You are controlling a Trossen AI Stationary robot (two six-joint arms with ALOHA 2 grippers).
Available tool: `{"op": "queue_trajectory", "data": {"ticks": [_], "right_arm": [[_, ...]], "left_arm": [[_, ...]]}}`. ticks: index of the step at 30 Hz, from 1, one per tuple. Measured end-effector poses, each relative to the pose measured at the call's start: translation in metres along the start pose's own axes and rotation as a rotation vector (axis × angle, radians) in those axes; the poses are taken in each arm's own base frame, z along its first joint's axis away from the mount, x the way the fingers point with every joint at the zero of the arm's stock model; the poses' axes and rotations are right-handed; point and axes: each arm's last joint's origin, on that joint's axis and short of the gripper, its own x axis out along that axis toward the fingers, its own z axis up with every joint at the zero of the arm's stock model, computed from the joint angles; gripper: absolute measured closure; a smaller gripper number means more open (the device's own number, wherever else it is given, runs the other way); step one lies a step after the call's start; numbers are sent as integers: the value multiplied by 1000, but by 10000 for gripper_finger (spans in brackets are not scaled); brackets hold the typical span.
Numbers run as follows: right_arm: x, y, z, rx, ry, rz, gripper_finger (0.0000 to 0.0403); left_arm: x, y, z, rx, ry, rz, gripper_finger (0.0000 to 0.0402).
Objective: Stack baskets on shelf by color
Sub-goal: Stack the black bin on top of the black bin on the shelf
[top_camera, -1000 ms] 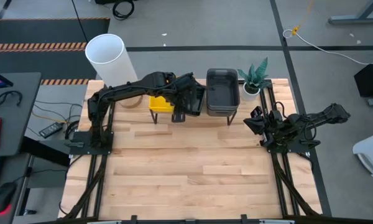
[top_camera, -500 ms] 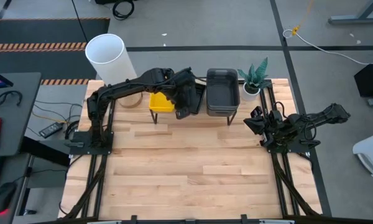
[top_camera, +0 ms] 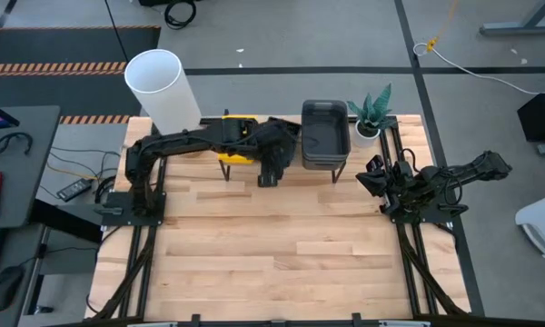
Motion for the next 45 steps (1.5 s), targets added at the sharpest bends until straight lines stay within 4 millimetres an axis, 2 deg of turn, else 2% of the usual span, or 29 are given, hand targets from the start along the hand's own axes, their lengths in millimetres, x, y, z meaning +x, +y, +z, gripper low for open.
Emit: {"op": "queue_trajectory", "data": {"ticks": [4, 8, 17, 21, 26, 31, 40, 45], "right_arm": [[0, 0, 0, 0, 0, 0, 386], [0, 0, 0, 0, 0, 0, 386], [0, 0, 0, -1, 1, 0, 386], [0, 0, 0, 0, 0, 0, 386], [0, 0, 0, 0, 1, 0, 386], [0, 0, 0, 0, 0, 0, 386], [0, 0, 0, -1, 0, 0, 386], [0, 0, 0, 0, 0, 0, 386]], "left_arm": [[-1, -5, 0, 101, 10, -6, 157], [8, 1, -5, 91, 66, -8, 152], [47, -2, -7, 92, 153, -12, 198], [57, -3, -7, 19, 179, 42, 229], [58, -1, -5, -103, 152, 63, 272], [58, 1, -3, -203, 126, 74, 298], [58, 1, -3, -333, 115, 60, 320], [58, -1, -3, -313, 117, 3, 318]]}}
